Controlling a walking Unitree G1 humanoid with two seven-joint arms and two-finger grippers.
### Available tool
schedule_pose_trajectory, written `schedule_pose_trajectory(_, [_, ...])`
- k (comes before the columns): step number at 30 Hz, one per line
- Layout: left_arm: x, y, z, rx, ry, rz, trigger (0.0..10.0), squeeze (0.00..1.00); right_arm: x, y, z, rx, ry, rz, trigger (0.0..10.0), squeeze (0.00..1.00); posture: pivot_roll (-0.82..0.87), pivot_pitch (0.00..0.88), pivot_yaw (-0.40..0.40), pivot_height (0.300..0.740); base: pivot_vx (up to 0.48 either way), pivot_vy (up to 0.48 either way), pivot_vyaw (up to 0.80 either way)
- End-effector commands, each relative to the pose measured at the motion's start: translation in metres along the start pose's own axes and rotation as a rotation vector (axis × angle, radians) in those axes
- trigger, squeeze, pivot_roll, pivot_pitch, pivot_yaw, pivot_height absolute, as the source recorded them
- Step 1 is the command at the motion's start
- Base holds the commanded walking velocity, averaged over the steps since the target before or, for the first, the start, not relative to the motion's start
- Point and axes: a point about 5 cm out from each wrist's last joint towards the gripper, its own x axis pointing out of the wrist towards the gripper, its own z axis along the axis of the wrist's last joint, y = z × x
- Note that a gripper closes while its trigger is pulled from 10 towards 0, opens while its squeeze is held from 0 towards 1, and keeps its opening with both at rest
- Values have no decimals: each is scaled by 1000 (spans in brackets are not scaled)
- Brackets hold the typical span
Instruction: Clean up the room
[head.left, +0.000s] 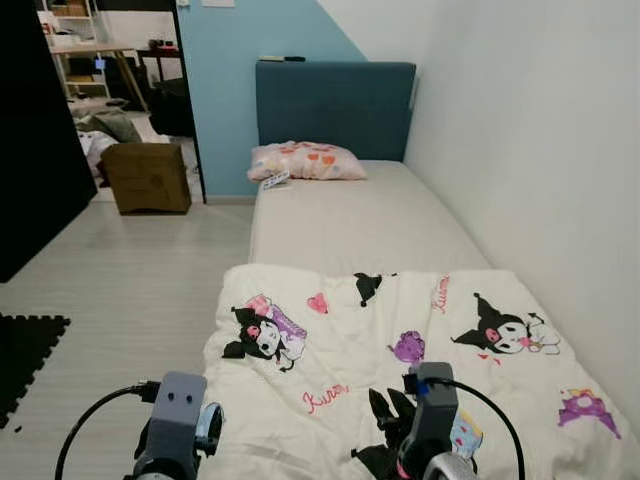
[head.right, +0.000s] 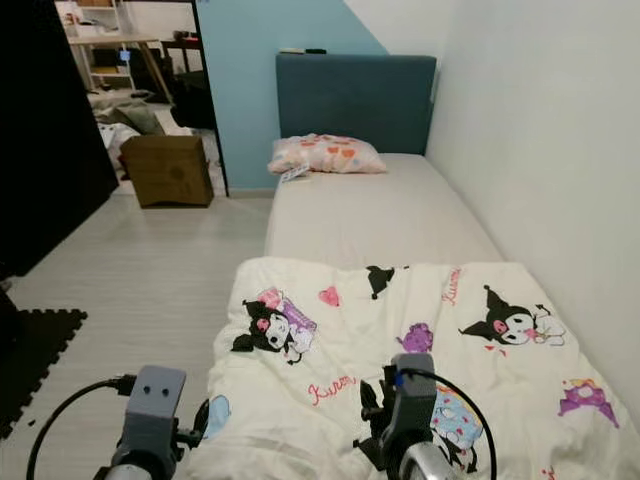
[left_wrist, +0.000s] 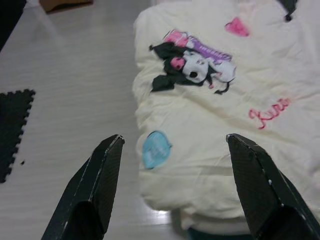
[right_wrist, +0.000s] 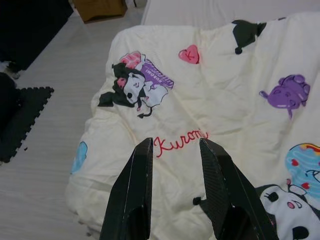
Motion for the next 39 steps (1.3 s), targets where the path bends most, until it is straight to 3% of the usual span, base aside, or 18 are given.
schedule_pose_trajectory(1, [-1, 1, -8, -5, 28, 6, 10000, 0, -2, -1, -1, 1, 6, -3, 10000, 0, 34, 173, -29, 740, 0, 0, 0])
schedule_pose_trajectory(16, [-2, -5, -10, 5, 40, -43, 10000, 0, -2, -5, 0, 13, 10, -20, 10000, 0, 30, 197, -36, 740, 0, 0, 0])
schedule_pose_trajectory(39, [-7, -7, -10, -1, 42, -72, 10000, 0, -3, -4, 0, 26, 14, -13, 10000, 0, 24, 213, -35, 670, 0, 0, 0])
